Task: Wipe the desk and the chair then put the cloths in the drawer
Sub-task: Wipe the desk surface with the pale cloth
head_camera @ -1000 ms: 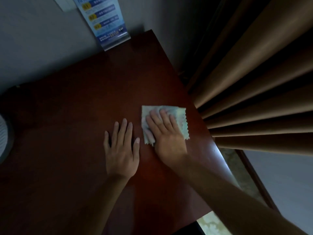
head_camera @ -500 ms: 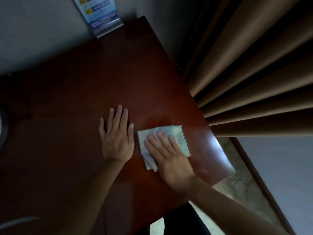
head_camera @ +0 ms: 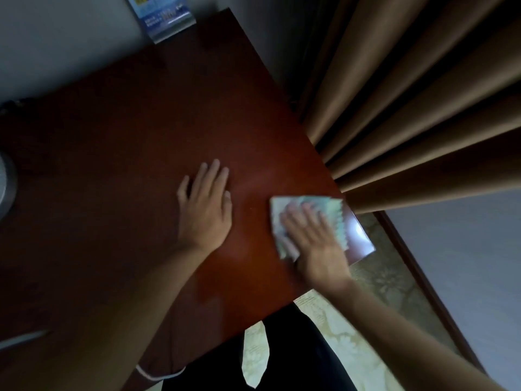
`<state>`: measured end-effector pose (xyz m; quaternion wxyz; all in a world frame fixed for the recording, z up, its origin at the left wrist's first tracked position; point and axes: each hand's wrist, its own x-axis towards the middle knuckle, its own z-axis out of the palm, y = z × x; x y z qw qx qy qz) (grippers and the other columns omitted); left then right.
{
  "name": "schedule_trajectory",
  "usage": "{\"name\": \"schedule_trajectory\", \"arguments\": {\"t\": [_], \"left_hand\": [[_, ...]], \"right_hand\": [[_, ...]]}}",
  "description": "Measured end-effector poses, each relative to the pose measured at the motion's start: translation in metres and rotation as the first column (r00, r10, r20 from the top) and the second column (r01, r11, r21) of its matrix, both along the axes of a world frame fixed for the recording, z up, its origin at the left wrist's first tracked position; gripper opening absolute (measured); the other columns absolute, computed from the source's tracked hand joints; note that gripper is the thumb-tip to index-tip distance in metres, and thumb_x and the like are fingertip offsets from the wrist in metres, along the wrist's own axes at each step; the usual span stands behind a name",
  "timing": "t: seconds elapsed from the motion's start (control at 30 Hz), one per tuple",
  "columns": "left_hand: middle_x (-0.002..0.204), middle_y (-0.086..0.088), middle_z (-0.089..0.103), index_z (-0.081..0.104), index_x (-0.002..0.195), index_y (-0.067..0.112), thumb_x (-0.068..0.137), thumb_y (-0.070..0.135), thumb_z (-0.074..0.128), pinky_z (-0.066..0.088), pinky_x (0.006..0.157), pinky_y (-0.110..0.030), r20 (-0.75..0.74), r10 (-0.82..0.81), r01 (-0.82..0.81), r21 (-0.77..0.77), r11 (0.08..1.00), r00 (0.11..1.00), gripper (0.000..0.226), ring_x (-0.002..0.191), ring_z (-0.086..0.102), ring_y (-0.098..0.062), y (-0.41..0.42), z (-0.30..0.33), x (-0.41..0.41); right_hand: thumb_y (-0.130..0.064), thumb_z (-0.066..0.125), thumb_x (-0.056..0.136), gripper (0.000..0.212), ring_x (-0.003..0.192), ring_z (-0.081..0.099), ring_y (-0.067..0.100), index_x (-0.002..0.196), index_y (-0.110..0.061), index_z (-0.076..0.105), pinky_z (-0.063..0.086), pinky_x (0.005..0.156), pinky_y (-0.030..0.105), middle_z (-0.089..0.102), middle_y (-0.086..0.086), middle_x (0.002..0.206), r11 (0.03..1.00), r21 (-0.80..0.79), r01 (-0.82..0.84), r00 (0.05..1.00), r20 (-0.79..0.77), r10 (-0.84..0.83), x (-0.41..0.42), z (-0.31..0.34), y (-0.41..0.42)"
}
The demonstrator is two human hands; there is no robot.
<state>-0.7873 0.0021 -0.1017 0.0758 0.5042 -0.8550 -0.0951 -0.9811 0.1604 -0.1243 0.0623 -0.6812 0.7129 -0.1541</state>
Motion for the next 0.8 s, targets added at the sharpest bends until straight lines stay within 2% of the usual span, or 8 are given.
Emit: {"name": "schedule_trajectory", "arguments": {"t": [0.1,0.17,0.3,0.37,0.53,0.63,0.73,0.8], "left_hand": [[0.159,-0.004,0.035,0.042,0.149,0.018,0.101,0.030,0.034,0.023,0.118,-0.053,0.031,-0.137,0.135,0.061,0.989,0.990,0.051,0.149,0.028,-0.023,0.031,0.001,-0.009],[0.160,-0.003,0.034,0.040,0.151,0.019,0.101,0.031,0.033,0.022,0.119,-0.053,0.047,-0.178,0.174,0.076,0.982,0.983,0.051,0.150,0.026,-0.023,0.048,0.001,-0.010],[0.158,-0.005,0.038,0.045,0.148,0.017,0.099,0.029,0.037,0.024,0.117,-0.050,0.045,-0.097,0.094,0.074,0.993,0.994,0.051,0.148,0.031,-0.023,0.063,0.000,0.003],[0.157,-0.005,0.039,0.046,0.147,0.016,0.099,0.029,0.037,0.025,0.117,-0.050,0.048,-0.061,0.058,0.073,0.996,0.997,0.051,0.147,0.032,-0.023,0.063,0.002,0.016],[0.158,-0.005,0.038,0.043,0.149,0.015,0.102,0.029,0.035,0.024,0.117,-0.051,0.104,0.092,-0.099,0.070,0.993,0.990,0.050,0.148,0.030,-0.024,0.059,0.003,0.069],[0.158,-0.004,0.037,0.043,0.149,0.017,0.103,0.032,0.035,0.023,0.117,-0.050,0.111,0.184,-0.191,0.058,0.980,0.977,0.050,0.149,0.029,-0.024,0.075,0.003,0.097],[0.157,-0.005,0.039,0.046,0.147,0.016,0.101,0.031,0.036,0.024,0.115,-0.050,0.080,0.340,-0.343,0.030,0.939,0.937,0.050,0.147,0.032,-0.024,0.093,0.003,0.119],[0.156,-0.006,0.041,0.047,0.146,0.013,0.100,0.030,0.037,0.024,0.114,-0.050,0.051,0.476,-0.477,0.017,0.879,0.878,0.050,0.146,0.034,-0.024,0.111,0.001,0.137]], "right_hand": [[-0.034,0.047,0.100,0.049,0.144,0.031,0.035,0.144,-0.013,0.046,0.023,0.119,0.049,0.041,0.012,0.152,0.964,0.015,0.265,0.964,0.007,-0.265,-0.046,0.005,-0.029],[-0.034,0.042,0.101,0.050,0.145,0.028,0.037,0.144,-0.009,0.047,0.024,0.117,0.054,0.037,0.013,0.154,0.958,0.015,0.286,0.957,0.049,-0.286,-0.041,0.013,-0.033],[-0.034,0.037,0.106,0.045,0.144,0.030,0.035,0.140,-0.008,0.052,0.021,0.119,0.053,0.043,0.012,0.150,0.999,-0.008,0.032,0.996,0.087,-0.031,0.035,0.011,0.001],[-0.031,0.040,0.106,0.043,0.144,0.031,0.034,0.141,-0.009,0.051,0.022,0.119,0.053,0.045,0.012,0.149,0.995,-0.009,-0.097,0.993,0.069,0.097,0.040,0.008,-0.014],[-0.023,0.050,0.092,0.053,0.138,0.034,0.041,0.143,-0.008,0.040,0.028,0.112,0.055,0.043,0.017,0.147,0.978,0.141,-0.157,0.984,-0.065,0.167,0.012,0.016,-0.189],[-0.028,0.045,0.097,0.059,0.147,0.018,0.037,0.151,-0.011,0.028,0.017,0.118,0.052,0.028,0.013,0.158,0.970,0.201,-0.133,0.983,-0.096,0.155,0.058,0.018,-0.254],[-0.030,0.048,0.093,0.071,0.150,0.007,0.036,0.155,-0.011,0.018,-0.003,0.121,0.049,0.015,0.015,0.162,0.928,0.222,-0.300,0.942,-0.085,0.325,0.138,0.007,-0.204],[-0.030,0.049,0.091,0.072,0.150,0.007,0.035,0.155,-0.011,0.022,-0.003,0.121,0.049,0.017,0.014,0.162,0.832,0.210,-0.514,0.848,-0.020,0.529,0.182,0.006,-0.121]]}}
